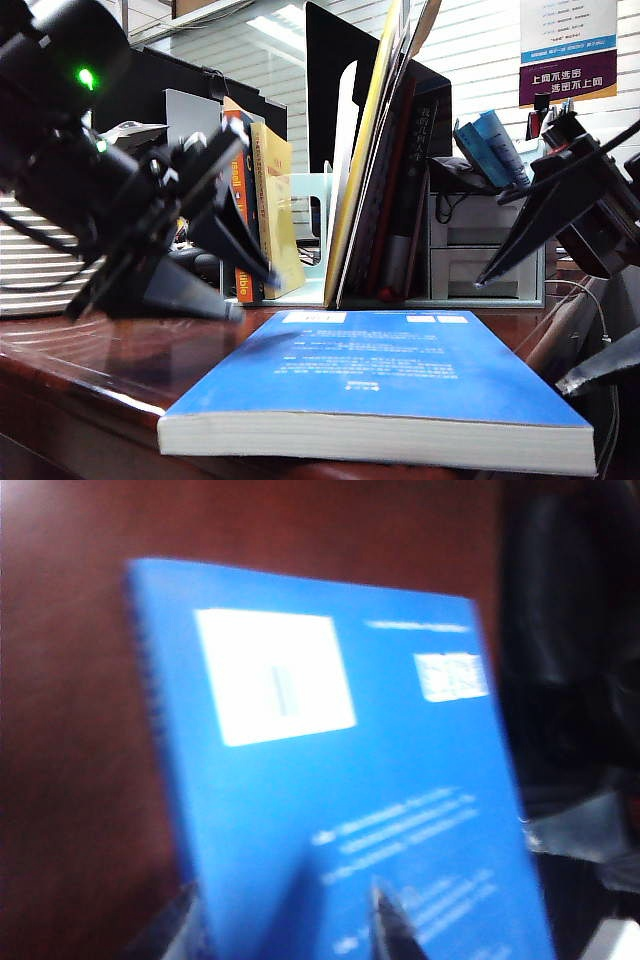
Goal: Pick up the blue book and put it on the bookshelf.
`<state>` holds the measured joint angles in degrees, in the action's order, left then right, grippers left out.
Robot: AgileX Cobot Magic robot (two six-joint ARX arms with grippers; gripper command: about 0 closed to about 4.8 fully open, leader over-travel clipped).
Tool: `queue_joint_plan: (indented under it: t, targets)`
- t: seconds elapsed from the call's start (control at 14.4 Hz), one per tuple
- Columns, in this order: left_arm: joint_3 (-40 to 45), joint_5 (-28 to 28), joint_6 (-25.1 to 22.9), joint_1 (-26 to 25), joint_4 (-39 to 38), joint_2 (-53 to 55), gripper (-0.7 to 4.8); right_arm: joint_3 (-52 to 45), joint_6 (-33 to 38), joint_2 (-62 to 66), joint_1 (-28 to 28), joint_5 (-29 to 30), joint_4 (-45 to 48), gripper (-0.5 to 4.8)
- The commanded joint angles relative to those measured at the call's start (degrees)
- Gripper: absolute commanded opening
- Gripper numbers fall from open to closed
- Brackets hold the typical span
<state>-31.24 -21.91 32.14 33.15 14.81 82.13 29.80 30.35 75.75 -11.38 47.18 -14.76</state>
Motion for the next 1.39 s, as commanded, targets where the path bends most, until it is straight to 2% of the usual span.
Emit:
queue_joint_plan:
  t: [0.07, 0.49, 0.56, 0.63, 0.7, 0.91, 1.11, 1.25, 1.39]
  targets:
    - [-0.13, -2.62, 3.89, 0.94, 1.31, 3.04, 2.15, 0.11, -0.39, -0.15, -0.07, 0.33, 1.51, 4.18]
    - [-0.13, -5.75, 6.27, 5.62, 8.92, 4.61, 2.15, 0.11, -0.59, -0.17, -0.11, -1.05, 1.68, 4.07]
    - [-0.13, -5.77, 6.27, 5.62, 8.72, 4.61, 2.15, 0.11, -0.59, -0.17, -0.11, -1.01, 1.81, 3.39]
    - [-0.13, -5.95, 6.27, 5.62, 8.76, 4.61, 2.15, 0.11, -0.59, -0.17, -0.11, -1.01, 1.79, 2.47]
    - [-0.13, -6.38, 6.27, 5.62, 8.87, 4.61, 2.15, 0.11, -0.59, -0.15, -0.11, -1.01, 1.79, 2.28]
    - [-0.13, -7.54, 6.25, 5.90, 8.87, 4.61, 2.14, 0.11, -0.96, -0.15, -0.11, -1.29, 1.81, 2.35]
    - [-0.13, -8.02, 6.27, 5.92, 8.87, 4.70, 2.06, 0.11, -1.92, -0.13, -0.11, -2.69, 1.73, 3.17]
    - [-0.15, -10.84, 6.25, 5.95, 9.33, 4.70, 2.05, 0.11, -1.97, 0.09, -0.11, -2.84, 1.73, 4.04]
    - [-0.15, -14.32, 6.27, 6.16, 10.32, 4.70, 2.05, 0.11, -1.97, 0.11, -0.11, -3.78, 1.73, 4.05]
